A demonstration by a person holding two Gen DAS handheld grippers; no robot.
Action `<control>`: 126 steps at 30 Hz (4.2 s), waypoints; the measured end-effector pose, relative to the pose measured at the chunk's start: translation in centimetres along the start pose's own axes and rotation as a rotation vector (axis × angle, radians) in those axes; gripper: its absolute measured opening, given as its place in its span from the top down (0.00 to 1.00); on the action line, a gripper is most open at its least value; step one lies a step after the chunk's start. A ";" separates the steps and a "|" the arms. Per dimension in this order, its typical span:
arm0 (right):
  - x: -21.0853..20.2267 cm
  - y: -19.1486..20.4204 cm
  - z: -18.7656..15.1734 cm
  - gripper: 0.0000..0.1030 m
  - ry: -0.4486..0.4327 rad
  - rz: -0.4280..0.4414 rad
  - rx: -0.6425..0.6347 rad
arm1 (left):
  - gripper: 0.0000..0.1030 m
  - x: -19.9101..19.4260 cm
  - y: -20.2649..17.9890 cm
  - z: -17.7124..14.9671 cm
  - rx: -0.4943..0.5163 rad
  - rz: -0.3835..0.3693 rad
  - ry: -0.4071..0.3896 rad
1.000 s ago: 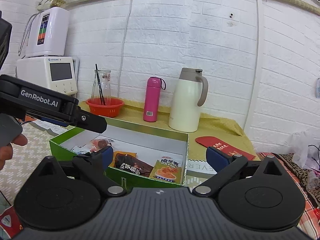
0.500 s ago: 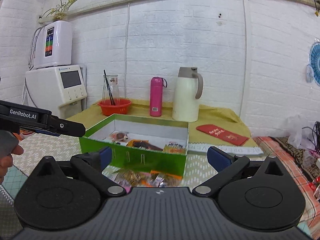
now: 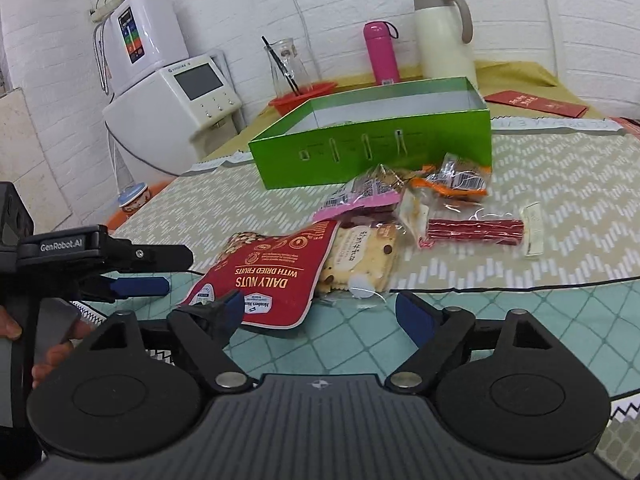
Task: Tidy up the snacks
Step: 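Grasp the red 'Daily Nuts' bag with both grippers together, then carry the red nuts bag into the green box and open both grippers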
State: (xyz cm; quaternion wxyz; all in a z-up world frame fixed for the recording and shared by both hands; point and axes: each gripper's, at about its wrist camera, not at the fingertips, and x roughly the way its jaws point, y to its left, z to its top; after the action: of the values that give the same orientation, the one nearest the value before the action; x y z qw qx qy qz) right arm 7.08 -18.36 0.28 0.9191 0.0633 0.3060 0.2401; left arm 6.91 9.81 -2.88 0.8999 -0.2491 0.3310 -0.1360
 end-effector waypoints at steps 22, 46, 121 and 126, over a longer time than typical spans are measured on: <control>2.0 0.7 0.2 0.90 0.037 -0.025 -0.058 | 0.32 2.6 -0.4 0.8 0.048 -0.109 0.037; 1.3 -1.4 -0.9 0.65 0.006 0.121 0.085 | 0.30 3.2 -2.4 1.1 0.139 0.039 0.058; 2.0 -5.4 11.8 0.89 -0.264 0.026 0.080 | 0.88 7.5 -7.7 14.3 0.188 -0.271 -0.047; 4.6 -8.0 12.9 0.89 -0.238 -0.008 0.112 | 0.88 12.2 -7.4 15.9 0.161 -0.273 0.004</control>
State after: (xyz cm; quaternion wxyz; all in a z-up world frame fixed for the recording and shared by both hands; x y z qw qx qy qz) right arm 21.17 -22.73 6.08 0.9449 0.1415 0.2079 0.2097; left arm 25.93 4.28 5.10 0.8895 -0.2184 0.2840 -0.2835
